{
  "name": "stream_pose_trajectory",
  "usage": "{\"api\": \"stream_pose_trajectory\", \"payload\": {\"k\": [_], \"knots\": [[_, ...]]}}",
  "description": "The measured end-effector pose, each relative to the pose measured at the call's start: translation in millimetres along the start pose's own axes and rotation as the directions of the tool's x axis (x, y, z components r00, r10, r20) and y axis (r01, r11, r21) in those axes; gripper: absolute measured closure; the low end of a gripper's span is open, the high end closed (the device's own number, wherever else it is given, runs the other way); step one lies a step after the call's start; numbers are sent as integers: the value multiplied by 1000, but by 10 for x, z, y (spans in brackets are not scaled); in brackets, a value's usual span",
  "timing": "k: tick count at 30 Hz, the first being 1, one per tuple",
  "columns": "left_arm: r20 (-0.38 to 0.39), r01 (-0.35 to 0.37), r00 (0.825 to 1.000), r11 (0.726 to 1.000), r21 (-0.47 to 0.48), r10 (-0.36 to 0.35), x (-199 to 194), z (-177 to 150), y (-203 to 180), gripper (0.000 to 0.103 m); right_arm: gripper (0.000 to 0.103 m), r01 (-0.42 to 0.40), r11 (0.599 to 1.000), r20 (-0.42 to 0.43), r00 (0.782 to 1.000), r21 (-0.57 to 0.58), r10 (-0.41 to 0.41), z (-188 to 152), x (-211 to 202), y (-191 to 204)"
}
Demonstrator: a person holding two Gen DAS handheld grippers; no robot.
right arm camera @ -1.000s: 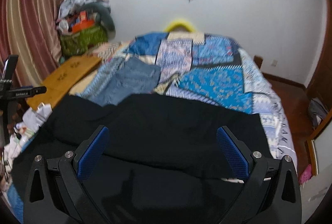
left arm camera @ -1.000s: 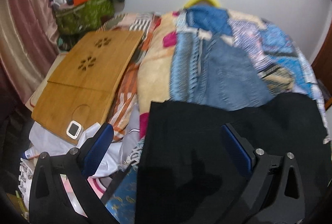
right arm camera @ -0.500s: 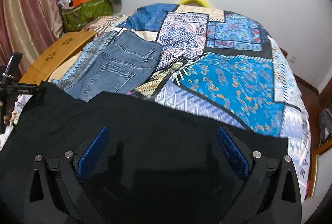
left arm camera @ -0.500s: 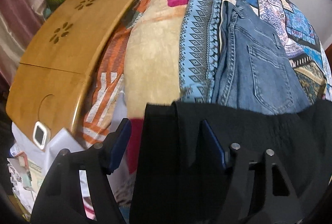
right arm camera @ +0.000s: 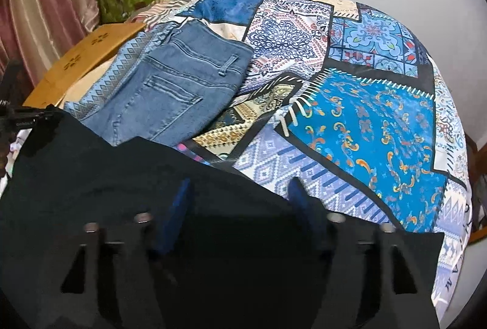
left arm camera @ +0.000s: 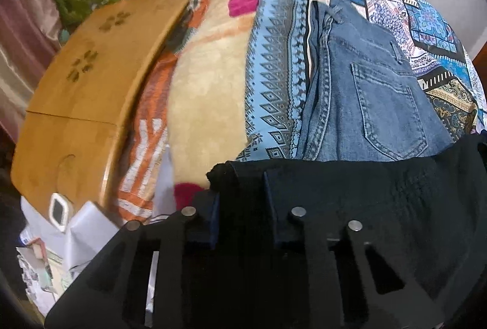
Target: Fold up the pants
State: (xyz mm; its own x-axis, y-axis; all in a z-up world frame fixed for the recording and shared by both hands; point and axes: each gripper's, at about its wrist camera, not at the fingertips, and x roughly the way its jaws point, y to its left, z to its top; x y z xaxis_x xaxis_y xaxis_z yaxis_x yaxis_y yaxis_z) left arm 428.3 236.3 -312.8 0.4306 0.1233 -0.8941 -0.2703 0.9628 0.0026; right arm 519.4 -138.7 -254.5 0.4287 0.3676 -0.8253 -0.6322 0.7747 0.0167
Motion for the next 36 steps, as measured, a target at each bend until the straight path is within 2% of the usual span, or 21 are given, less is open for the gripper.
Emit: {"api": "stream_pose_trajectory", "payload": {"k": [4, 6, 9, 13, 16, 19, 28, 32, 36], "knots": [[57, -20, 998, 1000, 19, 19, -234, -10, -6, 84, 91, -15, 1000, -6, 1000, 2, 15, -35, -57, 39], [80, -17, 997, 1000, 11, 16, -351, 25, 13, 85, 95, -10, 1000, -5, 1000, -2, 10, -75, -93, 74], [129, -4, 992, 1000, 3, 4, -591, 101, 34, 88, 97, 34, 999, 21, 999, -27, -34, -122, -211, 160], [188, 19, 982, 1000, 16, -22, -932, 214, -6, 92, 98, 103, 995, 122, 987, 0, -102, -107, -565, 186], [236, 27, 971, 999, 22, -31, -1202, 250, -32, 93, 98, 103, 994, 173, 979, 43, -109, -82, -851, 167], [265, 54, 962, 998, 31, -60, -1454, 198, -31, 93, 98, 115, 993, 207, 971, 39, -120, -134, -1145, 255], [302, 76, 949, 995, 66, -92, -2055, -512, 102, 94, 98, 103, 994, 248, 963, 26, -106, -658, -1772, 672], [311, 39, 948, 995, 89, -65, -2246, -919, 194, 95, 98, 78, 996, 255, 963, 38, -85, -912, -1981, 847], [304, 35, 951, 995, 93, -62, -2346, -1330, 309, 95, 98, 54, 997, 240, 969, 51, -65, -1174, -2069, 1002]]}}
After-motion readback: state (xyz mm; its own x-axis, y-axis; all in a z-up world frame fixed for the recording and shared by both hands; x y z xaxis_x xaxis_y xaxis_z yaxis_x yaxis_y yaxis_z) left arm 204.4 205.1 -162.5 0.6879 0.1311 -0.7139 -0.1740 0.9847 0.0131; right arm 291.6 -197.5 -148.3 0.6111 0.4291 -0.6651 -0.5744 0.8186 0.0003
